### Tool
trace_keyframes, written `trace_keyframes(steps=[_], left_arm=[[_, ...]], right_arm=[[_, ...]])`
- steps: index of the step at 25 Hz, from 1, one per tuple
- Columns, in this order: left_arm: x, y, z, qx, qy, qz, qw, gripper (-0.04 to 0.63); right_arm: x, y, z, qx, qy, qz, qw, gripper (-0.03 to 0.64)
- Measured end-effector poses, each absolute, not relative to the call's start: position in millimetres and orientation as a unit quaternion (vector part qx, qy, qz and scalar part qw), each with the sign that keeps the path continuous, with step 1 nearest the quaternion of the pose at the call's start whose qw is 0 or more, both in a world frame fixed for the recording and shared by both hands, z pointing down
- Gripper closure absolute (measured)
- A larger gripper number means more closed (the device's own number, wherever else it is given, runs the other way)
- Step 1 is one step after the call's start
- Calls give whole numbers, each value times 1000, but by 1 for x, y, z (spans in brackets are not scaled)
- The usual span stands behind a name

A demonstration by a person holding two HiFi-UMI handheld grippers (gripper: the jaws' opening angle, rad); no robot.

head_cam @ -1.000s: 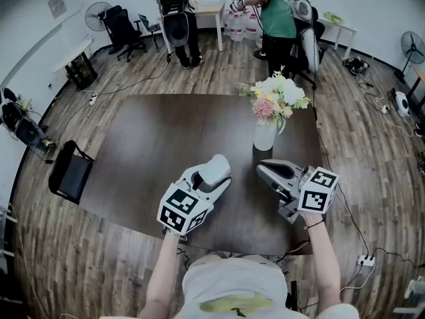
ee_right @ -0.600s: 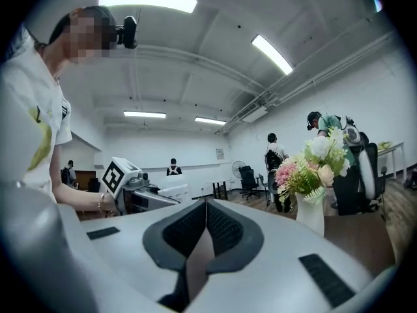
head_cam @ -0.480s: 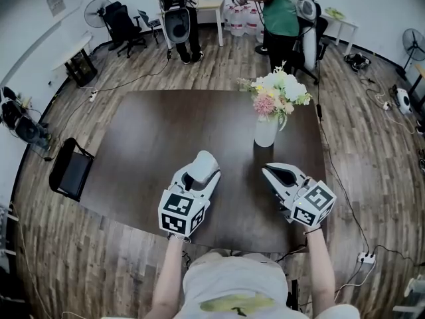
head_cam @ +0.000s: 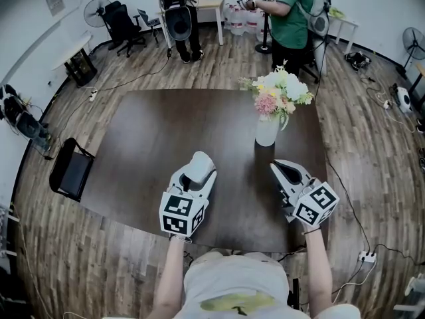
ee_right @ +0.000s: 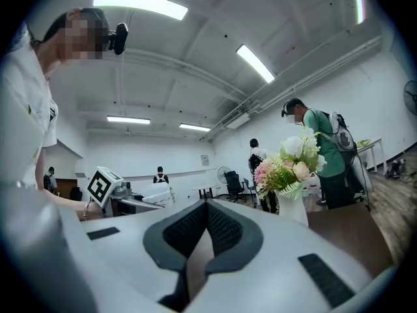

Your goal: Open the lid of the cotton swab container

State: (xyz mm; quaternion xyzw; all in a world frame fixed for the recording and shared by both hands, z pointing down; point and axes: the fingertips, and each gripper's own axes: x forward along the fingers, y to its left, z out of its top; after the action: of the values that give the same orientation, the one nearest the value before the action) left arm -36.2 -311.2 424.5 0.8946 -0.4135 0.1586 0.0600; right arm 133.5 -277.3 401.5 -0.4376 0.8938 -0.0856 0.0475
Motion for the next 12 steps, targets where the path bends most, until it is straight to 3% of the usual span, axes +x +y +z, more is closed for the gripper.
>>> trace_keyframes(steps=[12], left_arm=[[-48,-318,427,889,-426,158,57,377]], right_arm=[[139,-284,403,-470,875,-95,72,595]])
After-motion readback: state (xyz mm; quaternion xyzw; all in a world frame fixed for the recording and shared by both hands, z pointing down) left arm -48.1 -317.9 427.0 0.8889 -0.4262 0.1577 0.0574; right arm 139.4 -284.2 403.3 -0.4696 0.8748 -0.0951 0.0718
